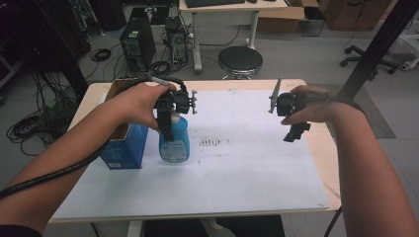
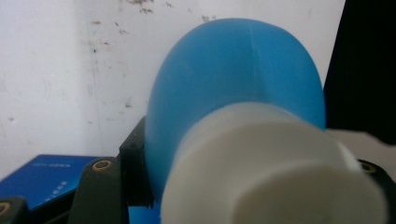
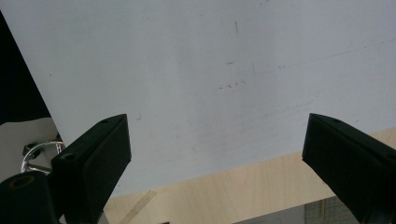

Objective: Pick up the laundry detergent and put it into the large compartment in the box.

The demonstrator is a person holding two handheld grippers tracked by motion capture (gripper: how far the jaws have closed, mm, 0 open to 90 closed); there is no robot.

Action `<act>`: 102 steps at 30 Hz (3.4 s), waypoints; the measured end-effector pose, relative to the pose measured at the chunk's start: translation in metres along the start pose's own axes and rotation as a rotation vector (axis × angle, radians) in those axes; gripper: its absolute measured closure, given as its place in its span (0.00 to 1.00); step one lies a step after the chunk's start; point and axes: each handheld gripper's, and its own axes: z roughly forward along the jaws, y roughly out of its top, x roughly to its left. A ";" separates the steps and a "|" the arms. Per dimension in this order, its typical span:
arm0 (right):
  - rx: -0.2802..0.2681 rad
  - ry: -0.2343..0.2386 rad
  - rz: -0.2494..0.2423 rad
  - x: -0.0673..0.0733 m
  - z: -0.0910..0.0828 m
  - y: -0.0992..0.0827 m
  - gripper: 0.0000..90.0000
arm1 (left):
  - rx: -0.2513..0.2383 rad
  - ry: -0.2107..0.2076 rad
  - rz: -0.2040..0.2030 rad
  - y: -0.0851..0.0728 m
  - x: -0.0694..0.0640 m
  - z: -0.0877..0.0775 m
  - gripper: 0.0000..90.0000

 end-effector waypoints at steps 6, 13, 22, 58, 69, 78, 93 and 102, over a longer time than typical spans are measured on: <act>-0.005 0.001 -0.003 0.001 0.001 -0.001 0.09 | -0.001 -0.014 -0.103 0.003 -0.003 -0.010 0.42; -0.012 -0.003 -0.010 0.001 -0.001 -0.002 0.09 | 0.033 -0.018 -0.199 0.006 -0.007 -0.018 0.42; -0.019 -0.007 -0.018 0.001 -0.002 -0.003 0.09 | 0.026 -0.025 -0.411 -0.003 -0.002 -0.034 0.42; -0.025 -0.012 -0.046 0.001 -0.005 0.001 0.09 | -0.099 0.027 -0.775 -0.049 0.003 -0.134 0.42; -0.029 -0.010 -0.054 0.001 -0.004 0.004 0.09 | -0.099 0.045 -0.875 -0.073 0.006 -0.158 0.42; -0.030 -0.012 -0.061 0.001 -0.006 0.008 0.09 | -0.091 0.055 -0.978 -0.097 0.011 -0.171 0.42; -0.028 -0.014 -0.064 0.001 -0.008 0.011 0.09 | -0.082 0.096 -1.175 -0.137 0.028 -0.170 0.42; -0.025 -0.015 -0.064 0.002 -0.008 0.011 0.09 | -0.097 0.123 -1.270 -0.149 0.034 -0.164 0.42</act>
